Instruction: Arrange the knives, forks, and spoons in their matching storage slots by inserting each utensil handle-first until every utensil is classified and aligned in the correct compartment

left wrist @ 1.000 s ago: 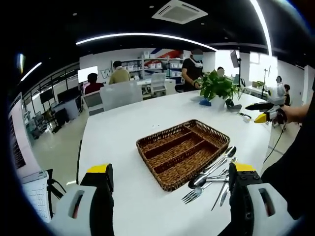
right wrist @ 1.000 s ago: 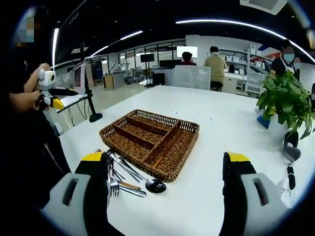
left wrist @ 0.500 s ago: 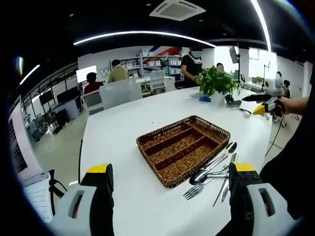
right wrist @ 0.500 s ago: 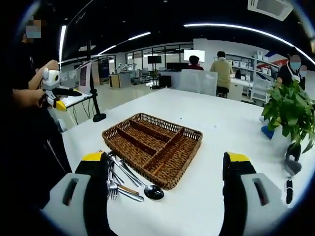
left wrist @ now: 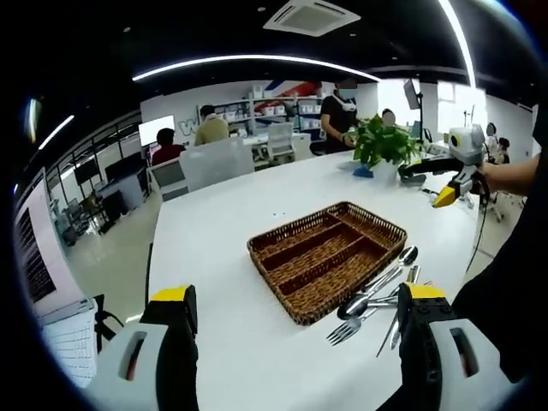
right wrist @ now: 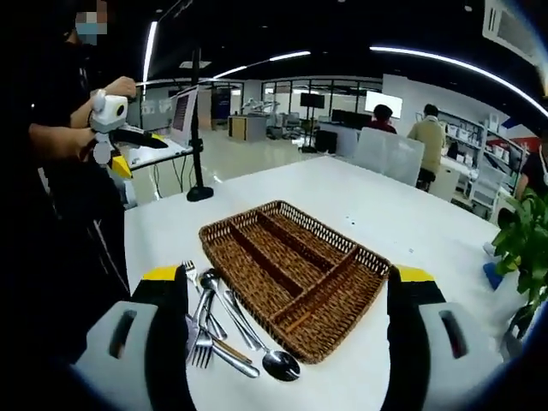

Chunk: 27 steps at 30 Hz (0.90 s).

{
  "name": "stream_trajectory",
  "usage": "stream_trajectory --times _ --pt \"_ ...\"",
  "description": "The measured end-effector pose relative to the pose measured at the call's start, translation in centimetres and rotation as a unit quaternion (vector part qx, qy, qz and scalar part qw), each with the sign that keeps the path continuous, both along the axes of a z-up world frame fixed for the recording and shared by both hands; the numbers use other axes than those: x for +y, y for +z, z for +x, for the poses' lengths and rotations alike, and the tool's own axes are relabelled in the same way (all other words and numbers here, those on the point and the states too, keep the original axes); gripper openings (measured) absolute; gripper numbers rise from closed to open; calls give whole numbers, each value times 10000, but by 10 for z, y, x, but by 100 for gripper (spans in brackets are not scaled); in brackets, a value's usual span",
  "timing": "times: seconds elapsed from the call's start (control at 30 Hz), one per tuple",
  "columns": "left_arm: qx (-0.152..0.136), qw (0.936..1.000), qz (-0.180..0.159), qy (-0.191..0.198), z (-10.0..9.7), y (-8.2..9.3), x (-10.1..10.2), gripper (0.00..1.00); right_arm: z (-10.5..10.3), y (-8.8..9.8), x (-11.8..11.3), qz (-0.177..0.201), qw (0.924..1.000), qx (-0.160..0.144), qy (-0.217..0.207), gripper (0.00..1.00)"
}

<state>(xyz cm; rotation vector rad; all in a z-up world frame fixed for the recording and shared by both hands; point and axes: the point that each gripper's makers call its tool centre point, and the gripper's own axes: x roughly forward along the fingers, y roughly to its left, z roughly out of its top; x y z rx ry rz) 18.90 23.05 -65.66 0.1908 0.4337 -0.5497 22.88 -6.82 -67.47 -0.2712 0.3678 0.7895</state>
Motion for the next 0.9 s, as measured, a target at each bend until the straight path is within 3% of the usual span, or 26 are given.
stream_trajectory --times 0.17,0.43,0.73,0.9 --pt "10 10000 -6 47 1 0 5 100 2 -5 30 13 9986 24 532 97" --pt "29 9999 -18 134 1 -1 17 100 6 -18 56 -92 9958 2 907 93" --pt "28 9998 -14 186 4 -6 30 100 0 -53 81 -435 9890 -8 1417 87" --pt "84 9998 -24 204 6 -12 39 100 -6 -68 88 -497 9851 -5 1647 77"
